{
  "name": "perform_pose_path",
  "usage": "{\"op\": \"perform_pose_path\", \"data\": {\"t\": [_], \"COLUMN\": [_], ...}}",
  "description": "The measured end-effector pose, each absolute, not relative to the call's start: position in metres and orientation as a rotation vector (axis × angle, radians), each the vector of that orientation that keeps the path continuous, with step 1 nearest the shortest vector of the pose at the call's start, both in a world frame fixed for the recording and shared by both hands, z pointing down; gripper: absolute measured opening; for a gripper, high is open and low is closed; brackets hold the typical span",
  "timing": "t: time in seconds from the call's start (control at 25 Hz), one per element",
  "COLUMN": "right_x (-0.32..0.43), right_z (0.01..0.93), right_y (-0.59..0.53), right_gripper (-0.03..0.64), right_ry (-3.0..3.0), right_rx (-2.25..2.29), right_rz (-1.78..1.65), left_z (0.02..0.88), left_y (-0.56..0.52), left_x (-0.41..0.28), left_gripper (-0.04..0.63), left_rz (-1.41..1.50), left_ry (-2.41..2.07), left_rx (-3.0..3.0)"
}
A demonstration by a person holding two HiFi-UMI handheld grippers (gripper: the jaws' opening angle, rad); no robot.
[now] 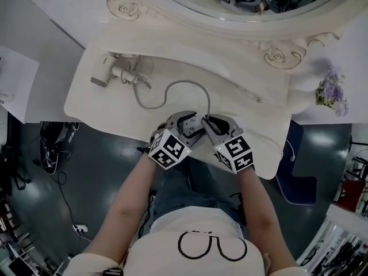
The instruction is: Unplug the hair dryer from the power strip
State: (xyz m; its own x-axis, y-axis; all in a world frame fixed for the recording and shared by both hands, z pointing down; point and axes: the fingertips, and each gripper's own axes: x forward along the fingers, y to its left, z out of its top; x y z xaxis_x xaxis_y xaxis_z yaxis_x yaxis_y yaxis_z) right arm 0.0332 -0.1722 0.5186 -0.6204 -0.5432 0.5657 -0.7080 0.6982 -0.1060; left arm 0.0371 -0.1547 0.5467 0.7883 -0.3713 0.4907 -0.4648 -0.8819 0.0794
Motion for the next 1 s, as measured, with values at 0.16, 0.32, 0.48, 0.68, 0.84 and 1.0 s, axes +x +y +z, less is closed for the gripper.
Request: {"op": "perform_pose_path", "data": {"t": [0.16,0.32,0.48,0.68,0.84,1.0], "right_x": [0.027,0.034,0.035,0.036,0.033,0.028], "right_z": [0.516,0.517,0.518,0.516,0.514,0.514], "right_y": [-0.165,-0.172,-0.174,-0.173,-0.165,-0.162], "right_gripper": [0.043,0.041,0.043,0.043,0.041,0.041], "right_ry": [-2.398,-2.430,-2.428,-2.430,-2.412,-2.354], "right_rx": [0.872,0.972,0.979,0.987,0.959,0.885], "right_rz": [0.250,0.421,0.466,0.460,0.334,0.215], "left_z": [0.547,0.546,0.546,0.546,0.546,0.546], "left_y": [-0.154,-0.153,-0.152,-0.146,-0.145,-0.144], "left_x": [0.038,0.040,0.041,0.042,0.041,0.043], "left_gripper": [0.233,0.233,0.232,0.219,0.220,0.219], "left_rz": [0.708,0.734,0.777,0.785,0.757,0.758], "left_ry": [-0.638,-0.631,-0.631,-0.673,-0.680,-0.673], "left_rx": [2.798,2.798,2.797,2.769,2.780,2.776]}}
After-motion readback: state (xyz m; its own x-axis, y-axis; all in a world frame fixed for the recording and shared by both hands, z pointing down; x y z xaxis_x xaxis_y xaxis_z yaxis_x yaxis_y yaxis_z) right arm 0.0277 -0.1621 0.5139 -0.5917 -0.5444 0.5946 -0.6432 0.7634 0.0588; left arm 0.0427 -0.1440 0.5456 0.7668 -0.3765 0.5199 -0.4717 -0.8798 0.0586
